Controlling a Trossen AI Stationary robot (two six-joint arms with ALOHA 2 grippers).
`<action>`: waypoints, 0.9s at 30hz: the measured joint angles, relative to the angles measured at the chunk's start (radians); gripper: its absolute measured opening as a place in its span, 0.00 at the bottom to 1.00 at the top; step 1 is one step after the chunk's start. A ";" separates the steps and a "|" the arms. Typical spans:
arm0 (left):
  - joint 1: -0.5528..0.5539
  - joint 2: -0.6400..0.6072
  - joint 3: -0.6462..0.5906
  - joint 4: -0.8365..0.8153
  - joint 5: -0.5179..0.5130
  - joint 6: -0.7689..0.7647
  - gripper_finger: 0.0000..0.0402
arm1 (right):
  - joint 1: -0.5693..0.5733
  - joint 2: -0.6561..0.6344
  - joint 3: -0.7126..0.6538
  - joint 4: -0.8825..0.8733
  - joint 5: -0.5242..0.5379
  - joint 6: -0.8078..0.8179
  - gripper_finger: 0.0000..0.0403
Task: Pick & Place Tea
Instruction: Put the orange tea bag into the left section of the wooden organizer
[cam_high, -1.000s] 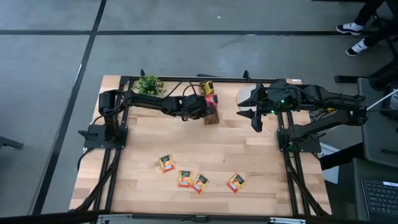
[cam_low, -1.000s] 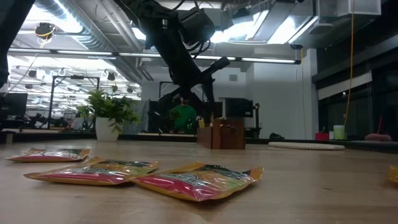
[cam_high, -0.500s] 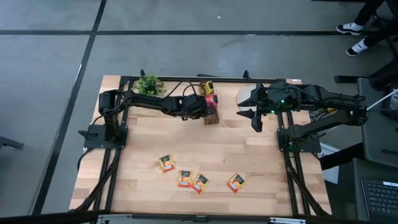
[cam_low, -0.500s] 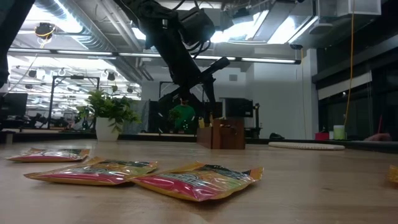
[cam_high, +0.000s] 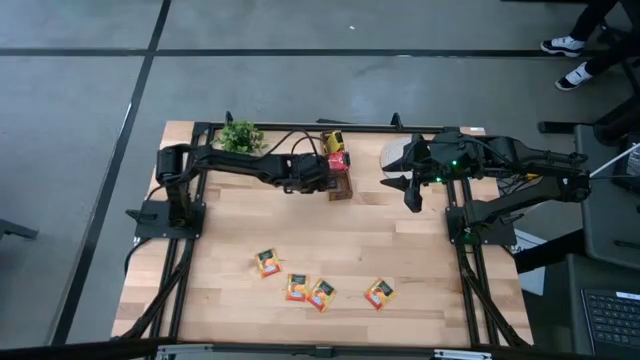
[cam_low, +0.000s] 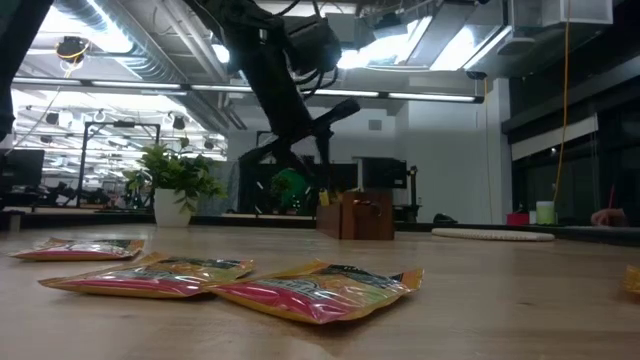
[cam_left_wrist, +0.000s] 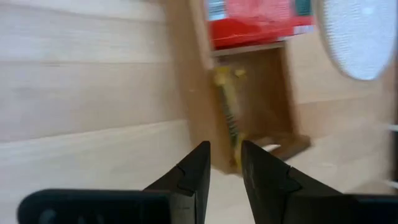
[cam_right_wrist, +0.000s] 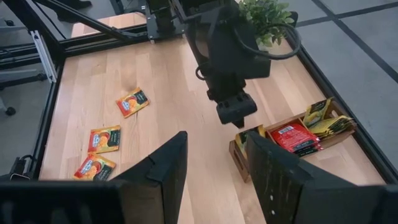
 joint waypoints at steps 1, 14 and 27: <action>0.000 -0.007 0.000 -0.031 -0.003 0.000 0.21 | 0.000 0.000 0.000 0.000 0.000 0.000 0.41; -0.063 -0.196 0.000 -0.250 -0.113 0.211 0.21 | 0.000 0.000 0.000 -0.003 -0.006 -0.003 0.41; -0.372 -0.315 0.000 -0.314 0.099 0.560 0.23 | 0.000 0.000 0.000 -0.002 -0.008 0.008 0.41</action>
